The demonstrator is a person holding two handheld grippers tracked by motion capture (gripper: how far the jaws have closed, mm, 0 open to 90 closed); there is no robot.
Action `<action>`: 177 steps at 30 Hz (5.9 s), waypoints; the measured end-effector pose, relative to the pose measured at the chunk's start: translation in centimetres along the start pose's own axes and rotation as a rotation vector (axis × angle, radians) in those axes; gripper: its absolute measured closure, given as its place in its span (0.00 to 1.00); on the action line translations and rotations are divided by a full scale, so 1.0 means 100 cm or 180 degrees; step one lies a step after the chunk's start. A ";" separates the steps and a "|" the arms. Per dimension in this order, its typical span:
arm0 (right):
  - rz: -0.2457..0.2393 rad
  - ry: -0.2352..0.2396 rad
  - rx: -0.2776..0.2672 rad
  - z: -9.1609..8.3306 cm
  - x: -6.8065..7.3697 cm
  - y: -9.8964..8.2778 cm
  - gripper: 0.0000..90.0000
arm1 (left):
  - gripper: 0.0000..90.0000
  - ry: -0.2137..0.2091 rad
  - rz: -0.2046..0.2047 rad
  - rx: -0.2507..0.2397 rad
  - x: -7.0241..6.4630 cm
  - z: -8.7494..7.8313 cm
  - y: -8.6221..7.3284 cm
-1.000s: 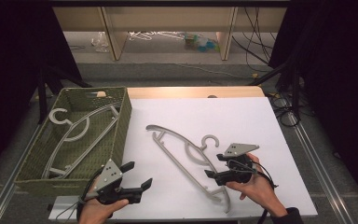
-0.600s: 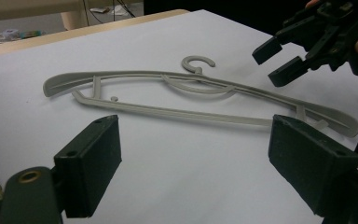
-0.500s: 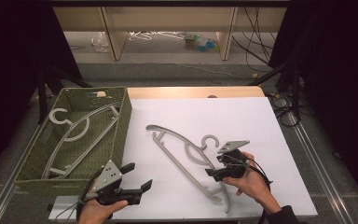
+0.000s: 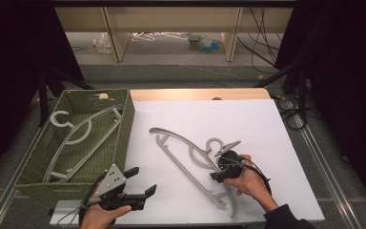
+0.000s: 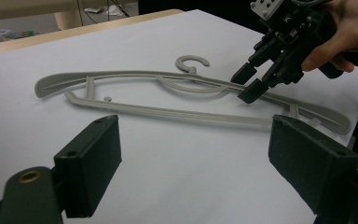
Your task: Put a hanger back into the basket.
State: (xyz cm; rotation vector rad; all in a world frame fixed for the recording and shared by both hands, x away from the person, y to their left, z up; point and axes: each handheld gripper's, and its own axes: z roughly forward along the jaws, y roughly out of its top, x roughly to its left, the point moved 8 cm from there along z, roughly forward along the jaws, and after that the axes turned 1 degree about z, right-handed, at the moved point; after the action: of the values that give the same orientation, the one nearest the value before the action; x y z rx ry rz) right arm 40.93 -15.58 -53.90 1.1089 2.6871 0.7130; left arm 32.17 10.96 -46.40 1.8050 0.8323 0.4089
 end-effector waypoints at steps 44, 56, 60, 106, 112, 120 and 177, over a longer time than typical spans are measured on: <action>-0.0704 0.0074 0.0335 -0.001 -0.007 0.004 0.89 | 0.19 0.0000 0.0064 0.0079 0.002 0.008 -0.001; -0.1117 -0.0014 0.0305 -0.012 -0.001 0.013 0.91 | 0.26 -0.0175 0.0061 0.0429 0.008 0.058 0.020; -0.1314 -0.0122 0.0213 -0.028 0.005 0.021 0.91 | 0.26 -0.0312 0.0039 0.0575 0.010 0.081 0.023; -0.2051 -0.0314 -0.0101 -0.063 0.034 0.037 0.88 | 0.85 -0.1022 0.0782 0.1018 -0.009 0.106 0.022; -0.1973 -0.0326 -0.0200 -0.059 0.029 0.039 0.80 | 0.91 -0.1009 0.0845 0.1043 -0.018 0.099 0.022; -0.1552 -0.0358 -0.0482 -0.068 0.030 0.046 0.62 | 0.91 -0.0877 0.0648 0.1043 -0.007 0.097 0.026; -0.0592 0.0079 -0.1106 -0.075 0.028 0.015 0.36 | 0.91 0.0257 -0.0268 0.0052 0.108 -0.049 0.147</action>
State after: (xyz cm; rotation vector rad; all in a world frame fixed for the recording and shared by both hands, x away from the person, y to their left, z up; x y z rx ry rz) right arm 37.56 -15.53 -46.52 0.7592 2.5088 1.1083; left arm 41.72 18.99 -32.19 1.7714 0.9667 0.4238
